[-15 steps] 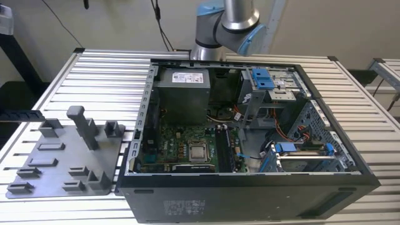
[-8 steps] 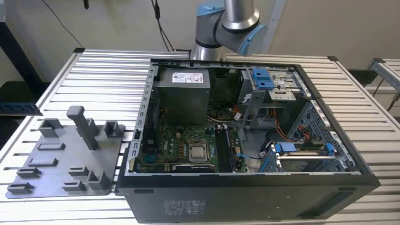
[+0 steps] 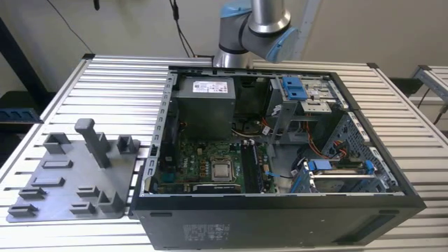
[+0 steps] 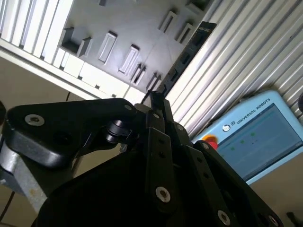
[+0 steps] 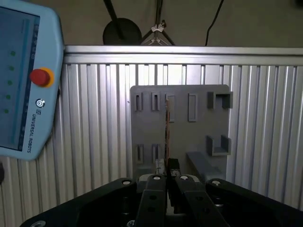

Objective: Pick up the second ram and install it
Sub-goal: 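Pick up the second ram and move it above second insertion slot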

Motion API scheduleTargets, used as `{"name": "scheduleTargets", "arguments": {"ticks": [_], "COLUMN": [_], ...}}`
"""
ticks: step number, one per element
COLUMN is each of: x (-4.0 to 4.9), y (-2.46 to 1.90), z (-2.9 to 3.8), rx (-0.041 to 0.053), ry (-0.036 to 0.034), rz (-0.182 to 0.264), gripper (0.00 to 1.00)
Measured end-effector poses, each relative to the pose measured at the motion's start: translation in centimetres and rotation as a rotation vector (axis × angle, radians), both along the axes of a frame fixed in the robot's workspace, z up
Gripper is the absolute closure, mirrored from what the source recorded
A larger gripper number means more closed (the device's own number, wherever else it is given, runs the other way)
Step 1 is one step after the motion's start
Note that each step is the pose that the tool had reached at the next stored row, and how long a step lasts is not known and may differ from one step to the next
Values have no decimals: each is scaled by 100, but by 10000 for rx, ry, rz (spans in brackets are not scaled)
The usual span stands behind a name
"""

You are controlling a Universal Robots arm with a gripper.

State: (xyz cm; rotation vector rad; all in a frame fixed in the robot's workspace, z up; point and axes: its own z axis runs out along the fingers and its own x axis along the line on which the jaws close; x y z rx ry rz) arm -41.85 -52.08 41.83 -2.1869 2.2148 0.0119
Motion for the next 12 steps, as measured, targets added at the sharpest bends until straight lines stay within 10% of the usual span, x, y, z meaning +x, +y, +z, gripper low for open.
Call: {"name": "scheduleTargets", "arguments": {"ticks": [12], "x": [13], "y": [0], "z": [7], "rx": [-1], "ry": [3], "rz": [0], "gripper": [86]}}
